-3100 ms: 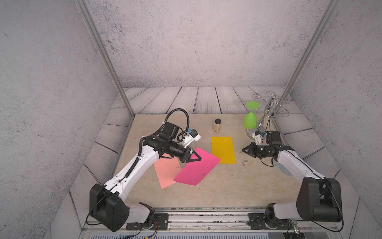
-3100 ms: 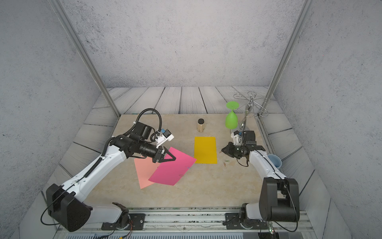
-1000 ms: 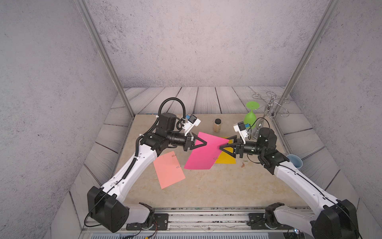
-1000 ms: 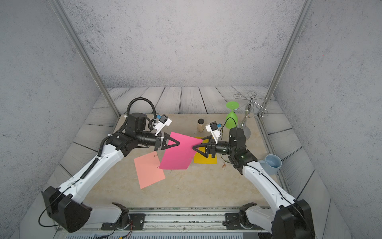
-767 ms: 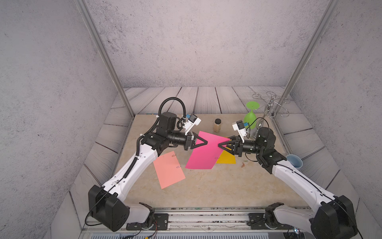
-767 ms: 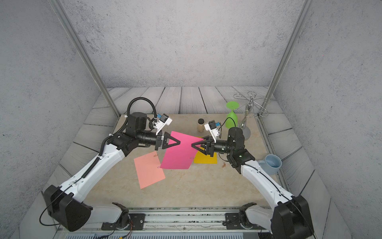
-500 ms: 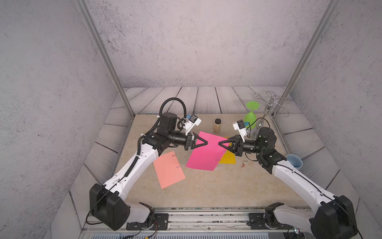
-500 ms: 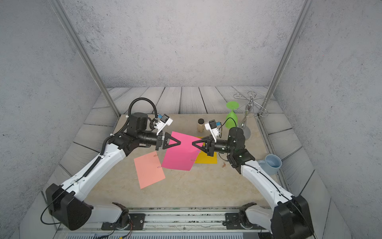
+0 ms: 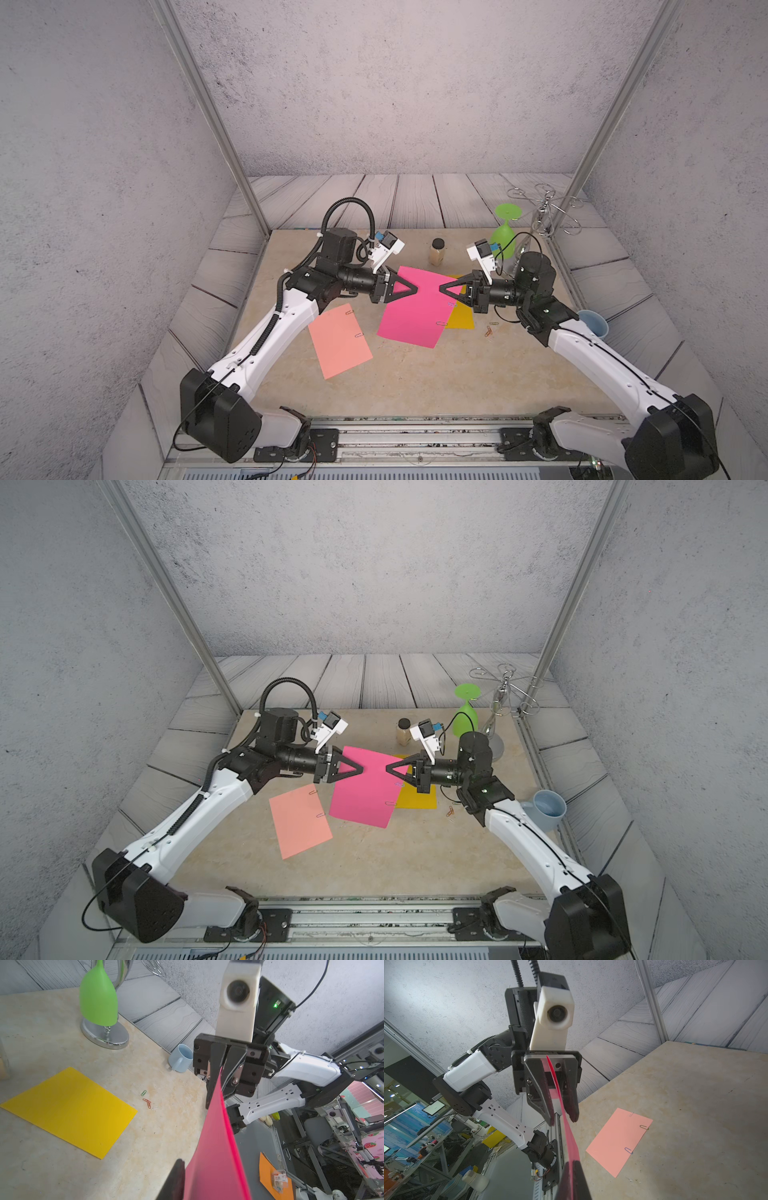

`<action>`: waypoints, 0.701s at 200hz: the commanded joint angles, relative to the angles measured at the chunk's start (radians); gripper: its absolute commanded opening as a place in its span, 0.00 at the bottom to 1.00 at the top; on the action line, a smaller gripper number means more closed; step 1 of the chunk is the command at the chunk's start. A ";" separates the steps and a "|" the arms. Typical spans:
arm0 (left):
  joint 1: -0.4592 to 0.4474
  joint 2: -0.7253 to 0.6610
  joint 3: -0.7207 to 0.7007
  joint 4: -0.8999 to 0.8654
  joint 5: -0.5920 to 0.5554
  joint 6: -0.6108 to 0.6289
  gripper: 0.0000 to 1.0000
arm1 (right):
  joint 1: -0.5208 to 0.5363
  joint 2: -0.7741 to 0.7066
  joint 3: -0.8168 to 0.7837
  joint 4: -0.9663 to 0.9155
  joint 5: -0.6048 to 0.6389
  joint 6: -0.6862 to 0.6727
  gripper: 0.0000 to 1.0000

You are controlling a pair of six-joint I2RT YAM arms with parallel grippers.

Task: Unclip the paperclips from the documents
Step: Adjust the document.

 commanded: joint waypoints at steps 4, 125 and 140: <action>-0.002 -0.001 -0.025 -0.003 0.005 0.017 0.33 | 0.004 -0.010 0.048 -0.082 -0.018 -0.059 0.00; -0.002 -0.006 -0.073 0.119 0.046 -0.057 0.00 | 0.004 0.007 0.085 -0.154 0.013 -0.094 0.16; -0.002 -0.011 -0.073 0.129 0.050 -0.061 0.00 | 0.003 0.006 0.087 -0.197 0.020 -0.126 0.41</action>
